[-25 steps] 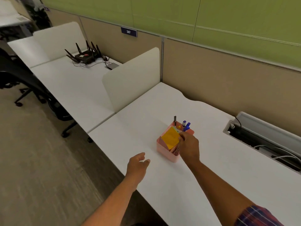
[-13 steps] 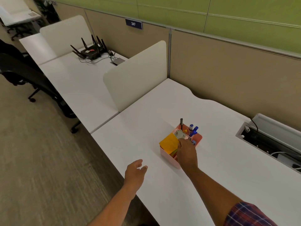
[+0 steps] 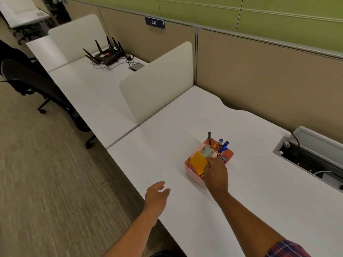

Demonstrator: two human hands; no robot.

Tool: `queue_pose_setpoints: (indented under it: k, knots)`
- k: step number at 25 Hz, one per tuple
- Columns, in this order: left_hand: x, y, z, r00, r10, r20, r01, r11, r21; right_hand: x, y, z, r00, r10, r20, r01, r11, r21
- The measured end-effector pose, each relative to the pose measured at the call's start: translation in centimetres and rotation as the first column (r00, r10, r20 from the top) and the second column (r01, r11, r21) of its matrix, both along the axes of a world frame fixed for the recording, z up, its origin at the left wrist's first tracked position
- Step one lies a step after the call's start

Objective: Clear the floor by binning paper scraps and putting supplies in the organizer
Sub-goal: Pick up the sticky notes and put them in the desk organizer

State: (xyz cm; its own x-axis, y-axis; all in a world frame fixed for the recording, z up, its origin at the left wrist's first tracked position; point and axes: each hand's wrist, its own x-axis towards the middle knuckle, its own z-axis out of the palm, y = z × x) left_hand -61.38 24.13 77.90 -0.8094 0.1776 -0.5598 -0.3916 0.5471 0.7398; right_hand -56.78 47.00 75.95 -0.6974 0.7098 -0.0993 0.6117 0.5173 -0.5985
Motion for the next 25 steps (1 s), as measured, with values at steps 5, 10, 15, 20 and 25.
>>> queue_pose_setpoints:
  k: [5, 10, 15, 20, 25]
  knots:
    - [0.0, -1.1, -0.3, 0.999, 0.031, 0.011, -0.032, 0.999, 0.009, 0.0, -0.8, -0.2, 0.998, -0.015, -0.064, 0.015, 1.000, 0.007]
    - [0.0, -1.9, -0.8, 0.999, 0.032, 0.019, -0.031, 0.999, -0.026, -0.9, -1.6, -0.4, 0.992, 0.107, 0.070, -0.107, 0.994, 0.005]
    - [0.0, -1.6, -0.8, 1.000, -0.006, -0.019, 0.005, 0.998, -0.064, -1.5, -1.5, -0.2, 0.927, 0.224, 0.302, -0.257, 0.964, 0.073]
    - [0.8, -1.3, 0.3, 0.997, -0.068, -0.041, 0.065, 0.996, -0.060, 0.3, -1.7, 0.3, 0.972, 0.167, 0.168, -0.181, 0.981, 0.072]
    - [2.4, -2.0, 1.8, 0.973, -0.195, -0.119, 0.183, 0.978, -0.104, 4.7, -2.6, 0.9, 0.979, 0.136, 0.150, -0.149, 0.985, 0.085]
